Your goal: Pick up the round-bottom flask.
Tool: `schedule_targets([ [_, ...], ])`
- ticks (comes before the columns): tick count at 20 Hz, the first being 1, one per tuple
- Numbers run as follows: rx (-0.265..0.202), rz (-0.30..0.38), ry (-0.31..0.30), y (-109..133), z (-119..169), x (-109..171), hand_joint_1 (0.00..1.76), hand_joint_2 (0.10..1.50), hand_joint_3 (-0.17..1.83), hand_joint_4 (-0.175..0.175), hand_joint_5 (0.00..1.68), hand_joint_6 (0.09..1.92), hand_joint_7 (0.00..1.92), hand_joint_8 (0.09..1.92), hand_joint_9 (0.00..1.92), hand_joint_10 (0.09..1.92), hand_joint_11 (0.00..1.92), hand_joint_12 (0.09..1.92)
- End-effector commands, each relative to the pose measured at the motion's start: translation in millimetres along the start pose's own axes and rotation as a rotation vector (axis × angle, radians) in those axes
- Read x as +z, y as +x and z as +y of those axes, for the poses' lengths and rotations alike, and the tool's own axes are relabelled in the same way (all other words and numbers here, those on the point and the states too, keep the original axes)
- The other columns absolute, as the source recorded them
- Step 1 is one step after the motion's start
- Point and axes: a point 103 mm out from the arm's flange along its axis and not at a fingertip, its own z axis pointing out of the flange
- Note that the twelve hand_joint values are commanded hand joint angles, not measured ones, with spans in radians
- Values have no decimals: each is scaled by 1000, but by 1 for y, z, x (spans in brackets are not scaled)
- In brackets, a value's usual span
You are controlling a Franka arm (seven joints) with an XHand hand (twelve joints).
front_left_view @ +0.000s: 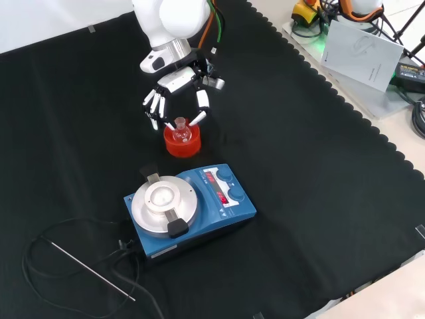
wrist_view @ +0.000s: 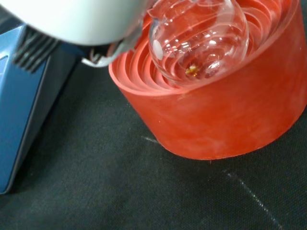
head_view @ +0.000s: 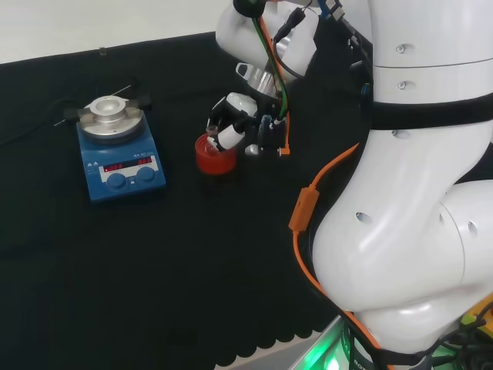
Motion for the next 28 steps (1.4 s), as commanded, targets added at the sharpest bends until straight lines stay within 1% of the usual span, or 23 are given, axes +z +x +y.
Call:
schedule_targets([
  [1, 0, -2, 1, 0, 1, 0, 1041, 428, 1079, 5, 960, 783, 575, 604, 723, 581, 290, 1326],
  [4, 2, -12, 1, 1, 2, 1, 1043, 430, 1077, 5, 962, 787, 580, 602, 729, 578, 298, 1322],
  [6, 6, -23, -15, 2, 1, 1, 1047, 432, 1077, 5, 970, 791, 585, 602, 735, 577, 303, 1322],
  [7, 9, -33, -27, 2, 1, 1, 1062, 516, 961, 67, 1027, 845, 597, 603, 745, 577, 312, 1322],
  [8, 13, -43, -44, 3, 1, 1, 1078, 585, 858, 116, 1081, 870, 617, 601, 762, 573, 332, 1316],
  [9, 16, -51, -58, 3, 0, 1, 1095, 610, 817, 137, 1129, 871, 644, 597, 783, 566, 353, 1310],
  [10, 18, -60, -71, 4, 0, 1, 1111, 604, 823, 139, 1166, 867, 673, 589, 806, 556, 374, 1303],
  [11, 21, -70, -80, 5, 0, 0, 1125, 585, 853, 128, 1194, 864, 707, 580, 835, 546, 401, 1295],
  [15, 24, -86, -101, 4, -2, -5, 1155, 542, 921, 48, 1229, 867, 790, 546, 920, 501, 502, 1252],
  [16, 24, -88, -105, 4, -2, -6, 1158, 543, 918, 34, 1232, 861, 800, 538, 934, 488, 516, 1243],
  [18, 18, -88, -111, 5, -3, -11, 1161, 545, 910, 22, 1233, 856, 815, 529, 952, 473, 534, 1235],
  [21, 10, -88, -116, 10, -3, -20, 1157, 558, 888, 40, 1228, 852, 826, 520, 967, 457, 550, 1227],
  [24, 5, -92, -114, 16, -3, -32, 1155, 560, 883, 47, 1227, 849, 834, 519, 974, 454, 556, 1225],
  [26, 3, -92, -109, 21, -4, -41, 1153, 561, 875, 71, 1233, 835, 841, 515, 980, 445, 559, 1221],
  [28, 1, -81, -102, 26, -5, -50, 1152, 561, 871, 81, 1236, 828, 845, 513, 982, 441, 561, 1219],
])
